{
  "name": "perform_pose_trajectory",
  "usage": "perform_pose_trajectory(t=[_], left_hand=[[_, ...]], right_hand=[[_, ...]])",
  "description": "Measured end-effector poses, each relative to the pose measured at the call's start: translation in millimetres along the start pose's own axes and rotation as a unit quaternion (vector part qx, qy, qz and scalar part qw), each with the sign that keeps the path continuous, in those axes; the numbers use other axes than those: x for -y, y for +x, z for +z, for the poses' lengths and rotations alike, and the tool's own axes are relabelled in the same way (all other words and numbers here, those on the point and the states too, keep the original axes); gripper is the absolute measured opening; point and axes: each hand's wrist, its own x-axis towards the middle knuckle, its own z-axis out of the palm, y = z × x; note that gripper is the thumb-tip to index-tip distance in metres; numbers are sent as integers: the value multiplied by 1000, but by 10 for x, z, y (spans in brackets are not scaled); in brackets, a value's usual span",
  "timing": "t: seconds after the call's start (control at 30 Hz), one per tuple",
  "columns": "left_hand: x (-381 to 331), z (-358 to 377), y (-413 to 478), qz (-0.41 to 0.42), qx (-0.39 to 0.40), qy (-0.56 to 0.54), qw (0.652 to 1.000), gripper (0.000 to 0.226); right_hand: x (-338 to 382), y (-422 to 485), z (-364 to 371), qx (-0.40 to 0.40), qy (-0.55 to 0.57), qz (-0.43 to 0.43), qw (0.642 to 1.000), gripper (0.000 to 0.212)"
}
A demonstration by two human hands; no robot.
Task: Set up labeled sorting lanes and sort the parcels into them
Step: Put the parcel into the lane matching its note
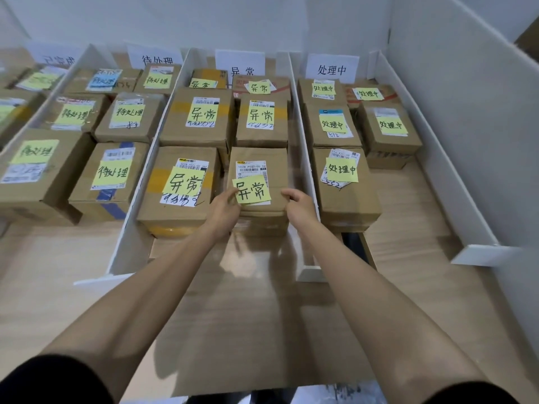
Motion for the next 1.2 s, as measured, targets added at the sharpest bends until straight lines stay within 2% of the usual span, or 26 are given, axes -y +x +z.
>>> perform_pose_trajectory(t=[0.3,0.43,0.6,0.7,0.87,1.2], left_hand=[[-252,-355,-174,-3,-60,-2,998,32],[-392,-713,-276,18,-82,13,996,34],[-485,-1260,-457,44,-127,58,989,36],[-450,-1602,-645,63,-160,80,982,37],[-326,-2096,-1027,37,-226,104,968,37],[114,-3197,-1918,1,-376,169,911,39]], right_hand=[[318,-105,-111,1,-8,-62,998,35],[613,-253,-110,37,-23,-109,993,30],[946,-395,64,53,-72,-208,974,31],[1143,-515,234,83,-91,-247,961,29],[1458,-778,634,134,-115,-300,938,30],[1889,-1535,1758,230,-142,-399,876,31]])
